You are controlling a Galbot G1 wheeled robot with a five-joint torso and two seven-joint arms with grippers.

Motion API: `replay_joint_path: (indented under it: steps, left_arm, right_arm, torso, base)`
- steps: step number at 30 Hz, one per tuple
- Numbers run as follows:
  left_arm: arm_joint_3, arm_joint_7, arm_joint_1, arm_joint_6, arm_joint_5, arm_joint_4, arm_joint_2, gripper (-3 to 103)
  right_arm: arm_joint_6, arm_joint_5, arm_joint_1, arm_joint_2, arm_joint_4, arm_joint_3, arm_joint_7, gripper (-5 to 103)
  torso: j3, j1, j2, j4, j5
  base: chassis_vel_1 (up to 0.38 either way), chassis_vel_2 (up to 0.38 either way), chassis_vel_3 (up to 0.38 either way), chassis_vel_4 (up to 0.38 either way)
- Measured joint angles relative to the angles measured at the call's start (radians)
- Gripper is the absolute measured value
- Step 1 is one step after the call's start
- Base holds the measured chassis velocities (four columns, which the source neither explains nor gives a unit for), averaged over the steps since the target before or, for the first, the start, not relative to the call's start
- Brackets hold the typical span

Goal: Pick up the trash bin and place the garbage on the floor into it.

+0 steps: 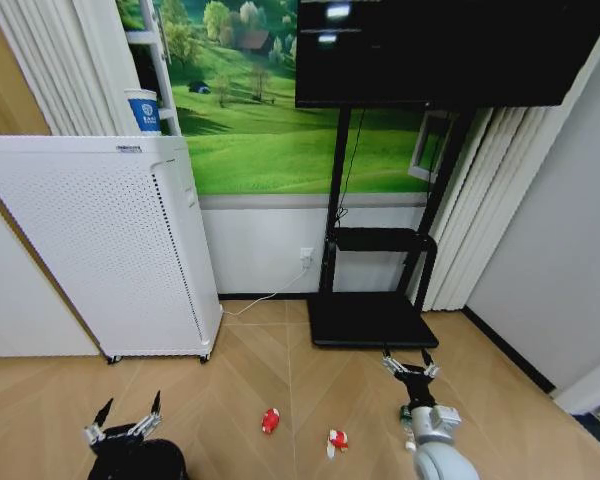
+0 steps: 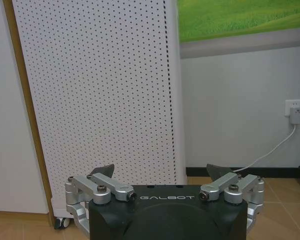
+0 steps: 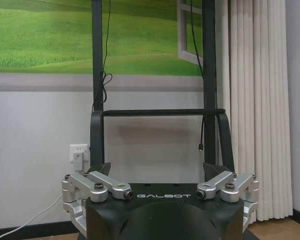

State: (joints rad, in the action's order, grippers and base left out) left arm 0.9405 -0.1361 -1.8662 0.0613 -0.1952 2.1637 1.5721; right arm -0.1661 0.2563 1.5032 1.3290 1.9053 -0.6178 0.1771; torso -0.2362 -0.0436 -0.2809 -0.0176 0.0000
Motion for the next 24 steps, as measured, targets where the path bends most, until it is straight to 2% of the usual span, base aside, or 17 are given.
replay_joint_path:
  steps: [3,11,24]
  left_arm:
    - [0.002,-0.003,-0.007,0.004,-0.003,0.0,0.0,100]
    - [0.043,-0.041,-0.047,0.04,-0.016,-0.032,-0.012,100]
    - [0.047,-0.04,-0.076,0.054,-0.025,-0.022,-0.006,100]
  right_arm:
    - [-0.001,0.0,0.002,0.002,0.0,-0.002,0.0,100]
    - [-0.002,-0.001,-0.001,0.008,-0.008,-0.02,0.001,100]
    - [0.003,0.004,-0.003,0.009,-0.013,-0.052,0.013,100]
  torso:
    - [0.004,0.002,0.006,0.0,0.0]
    - [0.038,0.018,0.056,0.0,-0.0001]
    - [0.073,0.033,0.106,0.0,-0.0001]
  base:
    - [0.0,0.0,0.0,0.0]
    - [0.0,0.0,0.0,0.0]
    - [0.0,0.0,0.0,0.0]
